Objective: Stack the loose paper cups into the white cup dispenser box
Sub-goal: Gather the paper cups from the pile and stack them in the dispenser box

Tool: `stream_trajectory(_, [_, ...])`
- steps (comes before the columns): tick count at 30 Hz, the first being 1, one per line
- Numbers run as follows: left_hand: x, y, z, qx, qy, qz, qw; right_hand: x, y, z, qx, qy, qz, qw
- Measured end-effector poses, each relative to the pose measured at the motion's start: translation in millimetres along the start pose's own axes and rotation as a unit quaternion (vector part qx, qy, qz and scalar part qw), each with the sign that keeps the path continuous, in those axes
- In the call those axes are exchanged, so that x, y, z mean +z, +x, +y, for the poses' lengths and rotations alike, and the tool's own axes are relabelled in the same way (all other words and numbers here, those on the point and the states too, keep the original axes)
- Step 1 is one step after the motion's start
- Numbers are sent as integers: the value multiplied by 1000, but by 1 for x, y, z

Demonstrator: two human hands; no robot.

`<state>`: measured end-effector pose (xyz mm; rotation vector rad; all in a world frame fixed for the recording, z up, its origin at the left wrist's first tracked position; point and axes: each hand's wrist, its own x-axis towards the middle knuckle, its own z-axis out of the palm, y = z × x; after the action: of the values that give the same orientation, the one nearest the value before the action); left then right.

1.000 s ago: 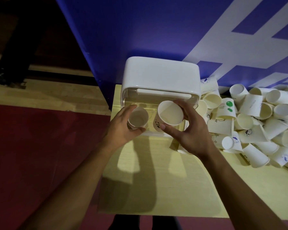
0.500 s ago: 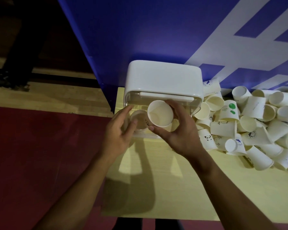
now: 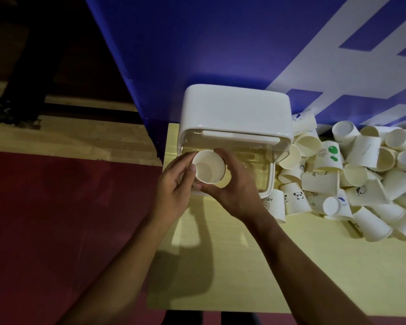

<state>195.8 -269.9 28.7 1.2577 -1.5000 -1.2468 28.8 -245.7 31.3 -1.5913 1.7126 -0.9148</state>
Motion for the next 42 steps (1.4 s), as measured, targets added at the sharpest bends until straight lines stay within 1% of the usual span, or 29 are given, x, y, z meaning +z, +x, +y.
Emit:
stream_trajectory(5, [1, 1, -15, -27, -2, -12, 1000, 7, 1, 8, 14, -14, -16, 1000])
stream_trajectory(10, [-1, 2, -30, -29, 58, -27, 998, 9, 0, 14, 28, -45, -29, 998])
stream_trajectory(15, [0, 1, -32, -57, 61, -34, 996, 12, 0, 19, 51, -61, -36, 996])
stream_trajectory(20, [1, 3, -29, -75, 58, -33, 995, 14, 3, 20, 55, -65, -35, 996])
stream_trajectory(24, [-1, 4, -31, -65, 75, -32, 995, 12, 1, 19, 56, -60, -40, 996])
stream_trajectory(27, [-4, 1, -24, -38, 118, -8, 992, 1, -14, 21, 56, -44, -47, 996])
stream_trajectory(29, [-6, -7, -11, -21, 150, 12, 988, -16, -30, 26, 57, -59, -47, 996])
stream_trajectory(30, [-4, -12, -2, -7, 163, 21, 986, -25, -39, 29, 60, -67, -42, 995])
stream_trajectory(32, [4, -21, 12, 56, 178, 27, 982, -46, -57, 37, 72, -77, -16, 994])
stream_trajectory(33, [11, -24, 18, 91, 186, 14, 978, -57, -65, 42, 81, -82, 3, 993])
stream_trajectory(35, [32, -24, 25, 141, 205, -45, 967, -78, -78, 52, 101, -84, 38, 991])
stream_trajectory(38, [81, -21, 42, 182, 226, -146, 946, -111, -96, 71, 122, -78, 78, 986])
stream_trajectory(40, [122, -16, 57, 205, 237, -187, 931, -133, -107, 83, 138, -83, 97, 982])
stream_trajectory(42, [165, -6, 66, 211, 255, -211, 920, -157, -118, 95, 153, -87, 119, 977])
